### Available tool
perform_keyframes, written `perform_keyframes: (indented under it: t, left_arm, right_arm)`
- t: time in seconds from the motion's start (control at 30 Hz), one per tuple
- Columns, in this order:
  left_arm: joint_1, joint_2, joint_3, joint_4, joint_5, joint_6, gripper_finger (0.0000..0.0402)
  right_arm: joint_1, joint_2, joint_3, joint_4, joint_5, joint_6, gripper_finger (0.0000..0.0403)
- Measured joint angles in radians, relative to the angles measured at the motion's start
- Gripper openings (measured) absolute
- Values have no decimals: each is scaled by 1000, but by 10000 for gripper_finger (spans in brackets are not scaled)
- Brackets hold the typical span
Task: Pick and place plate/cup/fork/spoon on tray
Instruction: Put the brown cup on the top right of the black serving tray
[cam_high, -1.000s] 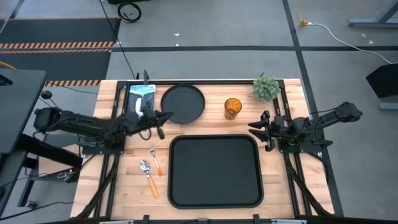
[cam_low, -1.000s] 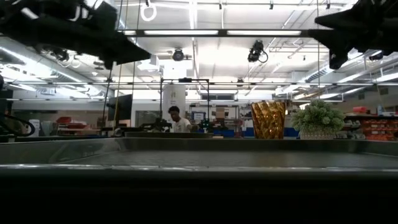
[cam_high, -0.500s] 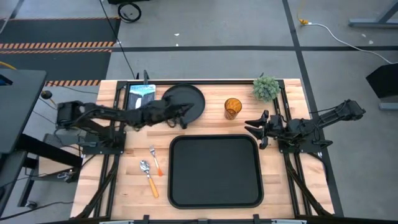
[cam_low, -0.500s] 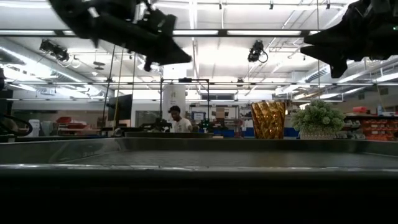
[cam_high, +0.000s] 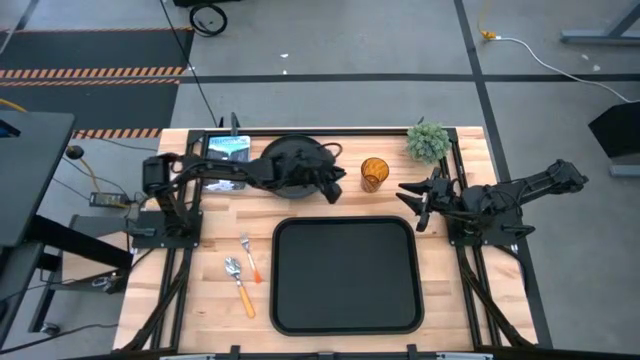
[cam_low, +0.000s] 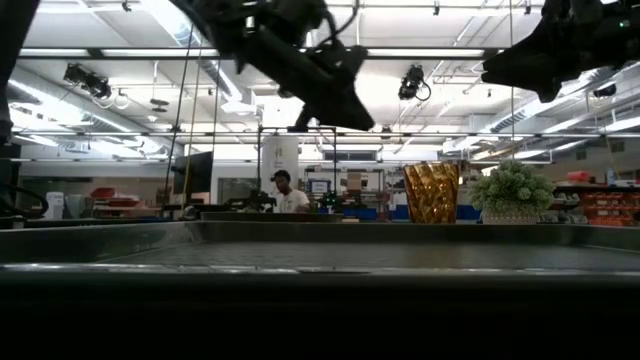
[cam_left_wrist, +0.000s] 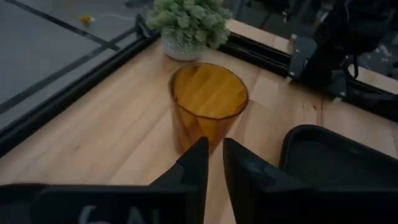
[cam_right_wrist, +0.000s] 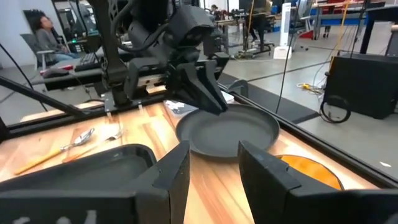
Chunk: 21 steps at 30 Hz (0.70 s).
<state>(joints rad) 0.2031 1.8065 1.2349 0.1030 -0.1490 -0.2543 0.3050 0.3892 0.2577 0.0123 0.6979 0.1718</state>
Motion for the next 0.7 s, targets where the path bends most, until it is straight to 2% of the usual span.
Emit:
perform_keyframes:
  t: [0.27, 0.47, 0.7]
  left_arm:
    - [24, 150, 271, -252, 6, -62, 119]
    - [54, 244, 439, -364, 104, -105, 157]
    - [85, 362, 636, -497, 133, -122, 195]
  right_arm:
    - [2, -1, 0, -35, -2, 0, 142]
    - [2, -1, 0, -34, -4, 1, 142]
    - [3, -3, 0, -28, -9, -25, 142]
